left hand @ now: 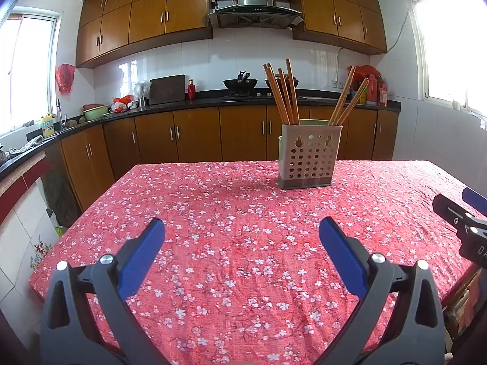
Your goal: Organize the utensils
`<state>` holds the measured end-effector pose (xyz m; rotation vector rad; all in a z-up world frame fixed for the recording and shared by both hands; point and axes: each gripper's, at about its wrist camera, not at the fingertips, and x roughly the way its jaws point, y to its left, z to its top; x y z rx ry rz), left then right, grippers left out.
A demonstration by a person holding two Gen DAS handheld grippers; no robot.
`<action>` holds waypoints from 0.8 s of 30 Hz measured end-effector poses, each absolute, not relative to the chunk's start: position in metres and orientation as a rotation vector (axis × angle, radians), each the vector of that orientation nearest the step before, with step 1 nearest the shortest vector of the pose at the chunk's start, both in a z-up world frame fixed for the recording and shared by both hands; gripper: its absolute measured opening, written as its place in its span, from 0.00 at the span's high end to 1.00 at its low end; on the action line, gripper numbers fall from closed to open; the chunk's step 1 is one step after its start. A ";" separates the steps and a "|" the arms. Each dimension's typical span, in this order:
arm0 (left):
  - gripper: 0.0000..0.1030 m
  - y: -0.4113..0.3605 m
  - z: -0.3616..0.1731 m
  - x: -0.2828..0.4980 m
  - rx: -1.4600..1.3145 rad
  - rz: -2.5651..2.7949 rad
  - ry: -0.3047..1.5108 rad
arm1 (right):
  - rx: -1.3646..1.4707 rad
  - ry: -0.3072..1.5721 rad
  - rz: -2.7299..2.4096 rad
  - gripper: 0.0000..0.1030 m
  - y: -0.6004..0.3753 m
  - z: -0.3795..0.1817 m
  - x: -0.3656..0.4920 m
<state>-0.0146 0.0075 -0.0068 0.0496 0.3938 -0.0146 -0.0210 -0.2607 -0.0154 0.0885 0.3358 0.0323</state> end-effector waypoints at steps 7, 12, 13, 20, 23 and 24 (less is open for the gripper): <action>0.04 0.007 -0.008 -0.014 0.051 -0.019 0.397 | 0.094 0.340 0.028 0.02 -0.257 -0.016 -0.021; 0.04 0.007 -0.008 -0.013 0.051 -0.019 0.397 | 0.094 0.341 0.028 0.02 -0.256 -0.016 -0.020; 0.04 0.007 -0.008 -0.013 0.051 -0.019 0.397 | 0.094 0.341 0.029 0.02 -0.256 -0.016 -0.021; 0.04 0.007 -0.009 -0.013 0.052 -0.020 0.399 | 0.098 0.345 0.028 0.02 -0.254 -0.018 -0.020; 0.04 0.007 -0.011 -0.011 0.051 -0.022 0.402 | 0.099 0.348 0.028 0.02 -0.252 -0.018 -0.021; 0.04 0.008 -0.011 -0.010 0.051 -0.023 0.403 | 0.100 0.349 0.028 0.02 -0.253 -0.018 -0.020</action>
